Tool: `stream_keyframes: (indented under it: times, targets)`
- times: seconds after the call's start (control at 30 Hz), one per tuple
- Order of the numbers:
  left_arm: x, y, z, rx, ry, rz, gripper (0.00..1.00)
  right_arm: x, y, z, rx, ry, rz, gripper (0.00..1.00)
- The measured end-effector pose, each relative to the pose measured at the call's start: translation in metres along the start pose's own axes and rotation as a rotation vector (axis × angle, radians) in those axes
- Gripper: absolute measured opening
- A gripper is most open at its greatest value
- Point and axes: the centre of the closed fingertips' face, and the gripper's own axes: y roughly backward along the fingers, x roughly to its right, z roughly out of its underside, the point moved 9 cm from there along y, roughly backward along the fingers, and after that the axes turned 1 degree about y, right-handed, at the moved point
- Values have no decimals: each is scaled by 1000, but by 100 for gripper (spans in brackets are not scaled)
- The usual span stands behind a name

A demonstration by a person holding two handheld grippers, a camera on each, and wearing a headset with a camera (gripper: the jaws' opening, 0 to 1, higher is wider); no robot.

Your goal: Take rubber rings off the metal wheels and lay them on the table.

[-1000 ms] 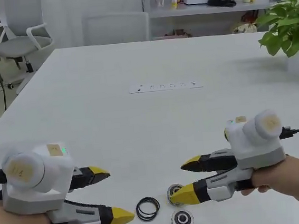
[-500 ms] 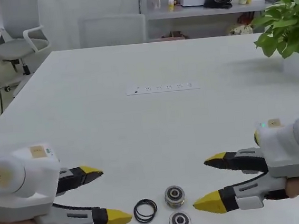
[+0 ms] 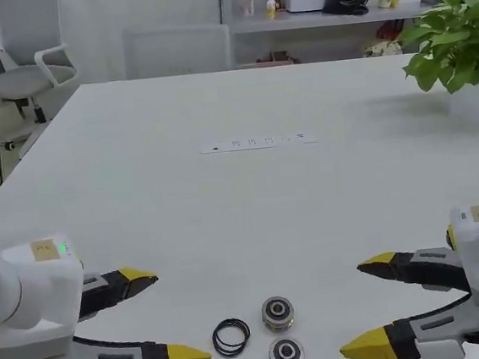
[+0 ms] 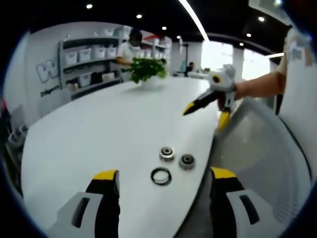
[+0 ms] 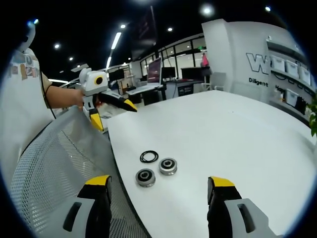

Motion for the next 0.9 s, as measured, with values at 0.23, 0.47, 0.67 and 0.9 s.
stream_keyframes:
  times: [0.23,0.47,0.67,0.9]
  targets:
    - [3,5,4,-8,2,-15,76,-1,12,7,4,-20,40,81]
    - [3,11,4,-1,1,-37,77,-2,18,7,17,-25,63,82]
    - [3,14,8,-7,6,-50,77,-5,17,10,9,-20,66,82]
    - [4,14,12,-10,16,-55,77,-7,14,13,-16,0,59,83]
